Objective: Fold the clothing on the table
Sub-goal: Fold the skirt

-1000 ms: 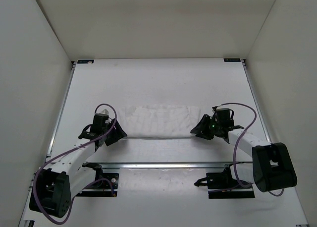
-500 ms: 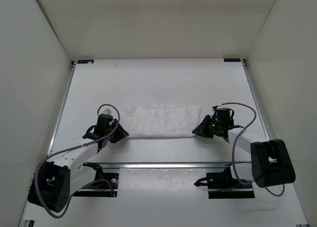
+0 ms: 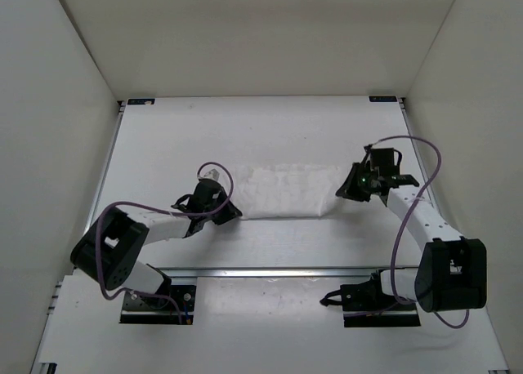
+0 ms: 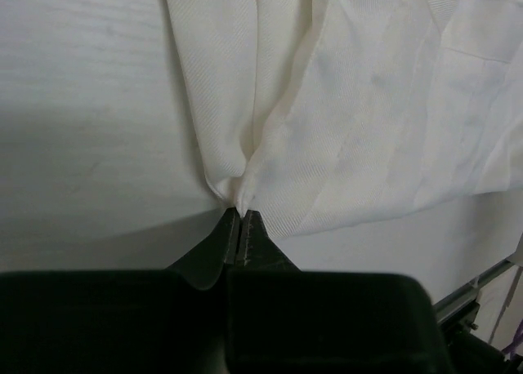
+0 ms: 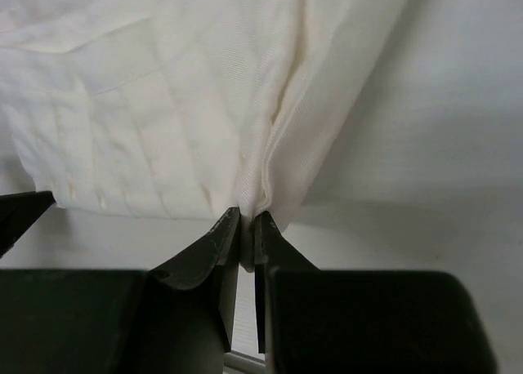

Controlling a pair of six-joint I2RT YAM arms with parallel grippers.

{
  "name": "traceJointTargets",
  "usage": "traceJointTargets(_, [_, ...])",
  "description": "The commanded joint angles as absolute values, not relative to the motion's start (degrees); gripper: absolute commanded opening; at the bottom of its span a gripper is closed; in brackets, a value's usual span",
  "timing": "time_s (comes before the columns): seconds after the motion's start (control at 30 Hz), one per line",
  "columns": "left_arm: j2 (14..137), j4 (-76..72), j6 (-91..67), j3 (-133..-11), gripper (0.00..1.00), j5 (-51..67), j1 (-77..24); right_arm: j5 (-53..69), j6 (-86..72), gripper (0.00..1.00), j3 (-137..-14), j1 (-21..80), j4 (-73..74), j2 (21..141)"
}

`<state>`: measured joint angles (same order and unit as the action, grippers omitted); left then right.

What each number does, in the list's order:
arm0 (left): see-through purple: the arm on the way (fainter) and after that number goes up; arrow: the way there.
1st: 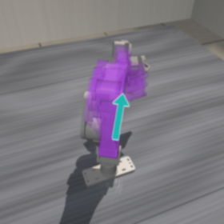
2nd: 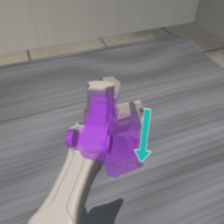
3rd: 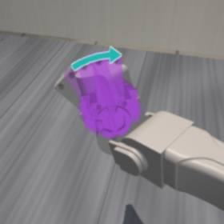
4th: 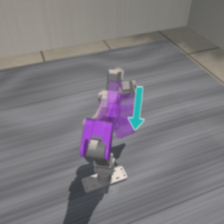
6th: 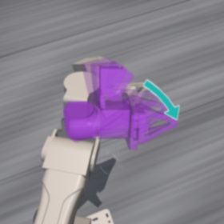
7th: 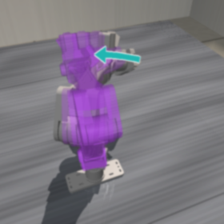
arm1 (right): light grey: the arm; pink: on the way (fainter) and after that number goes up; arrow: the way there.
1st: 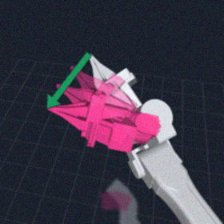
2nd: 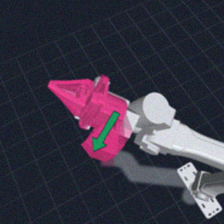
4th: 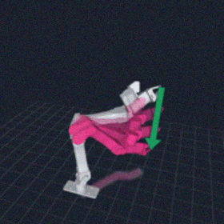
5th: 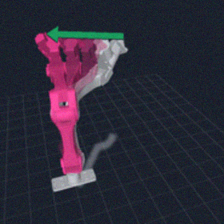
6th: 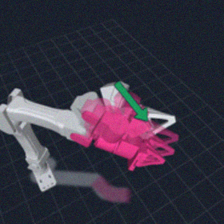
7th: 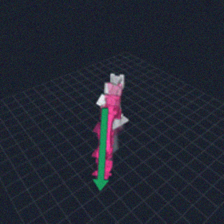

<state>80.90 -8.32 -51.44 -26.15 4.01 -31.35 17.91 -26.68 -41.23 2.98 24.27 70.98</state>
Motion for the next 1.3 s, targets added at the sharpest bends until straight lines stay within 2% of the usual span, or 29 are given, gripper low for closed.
traceJointTargets(0.0, [84.62, -14.85, -53.53, -30.31, 0.00, 4.04, -33.30, 11.79, -20.31, 0.01, -49.55, 6.84, 33.21, 73.55])
traceJointTargets(0.1, [87.27, -15.99, -54.23, -32.25, 0.00, 4.31, -33.49, 9.67, -21.27, 0.00, -56.15, 12.91, 35.33, 77.16])
traceJointTargets(0.3, [88.59, -16.17, -53.96, -33.84, 0.00, 3.96, -32.70, 10.90, -24.34, 0.00, -65.29, 27.48, 29.19, 84.62])
traceJointTargets(0.5, [88.95, -16.87, -53.96, -33.05, 0.00, 4.13, -32.69, 12.82, -28.03, 0.00, -69.78, 35.32, 23.65, 93.41])
traceJointTargets(0.93, [90.79, -15.38, -52.65, -32.70, 0.00, 5.71, -32.61, 20.56, -27.95, 0.00, -79.71, 40.16, 21.36, 108.09])
traceJointTargets(1.1, [90.62, -17.93, -53.09, -30.33, 0.00, 8.17, -30.94, 24.42, -27.43, 0.00, -80.86, 39.38, 21.36, 109.34])
traceJointTargets(1.17, [90.53, -18.11, -53.00, -29.97, 0.03, 8.61, -30.68, 26.62, -27.60, 0.00, -80.42, 39.11, 20.57, 109.07])
traceJointTargets(1.2, [90.18, -18.63, -52.91, -30.23, 0.09, 8.35, -31.11, 28.20, -27.77, 0.04, -80.42, 39.29, 20.13, 108.90])
traceJointTargets(1.27, [89.21, -19.25, -53.17, -29.36, 0.19, 8.53, -30.94, 29.96, -27.42, 0.24, -80.51, 39.20, 19.69, 108.81])
